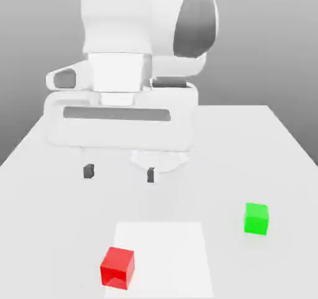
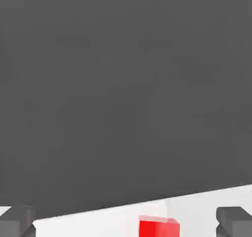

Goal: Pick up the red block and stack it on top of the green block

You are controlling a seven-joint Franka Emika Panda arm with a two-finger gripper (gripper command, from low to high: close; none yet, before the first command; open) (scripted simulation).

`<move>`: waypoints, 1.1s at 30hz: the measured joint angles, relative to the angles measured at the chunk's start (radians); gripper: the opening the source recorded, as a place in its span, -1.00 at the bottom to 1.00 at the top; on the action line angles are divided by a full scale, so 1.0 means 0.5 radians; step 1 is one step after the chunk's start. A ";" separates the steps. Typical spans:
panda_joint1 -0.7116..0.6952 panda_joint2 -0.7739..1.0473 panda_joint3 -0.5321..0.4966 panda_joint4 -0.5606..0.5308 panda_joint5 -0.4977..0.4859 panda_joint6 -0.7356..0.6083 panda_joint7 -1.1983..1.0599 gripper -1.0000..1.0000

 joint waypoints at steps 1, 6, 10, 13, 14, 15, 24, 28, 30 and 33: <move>-0.011 0.073 -0.004 -0.017 0.003 0.030 0.002 0.00; -0.046 0.435 -0.017 -0.091 0.019 0.191 0.011 0.00; -0.074 0.725 0.015 -0.062 0.064 0.418 -0.021 0.00; -0.083 0.792 0.026 -0.052 0.074 0.475 -0.029 -1.00; -0.082 0.792 0.026 -0.052 0.074 0.475 -0.028 -1.00; -0.082 0.792 0.026 -0.052 0.073 0.475 -0.027 -1.00; -0.037 0.445 0.042 -0.126 0.026 0.201 -0.008 -1.00; 0.178 0.267 0.274 -0.259 0.087 0.162 -0.138 -1.00; 0.351 0.181 0.366 -0.329 0.117 0.150 -0.206 -1.00; 0.616 0.055 0.450 -0.434 0.144 0.133 -0.295 -1.00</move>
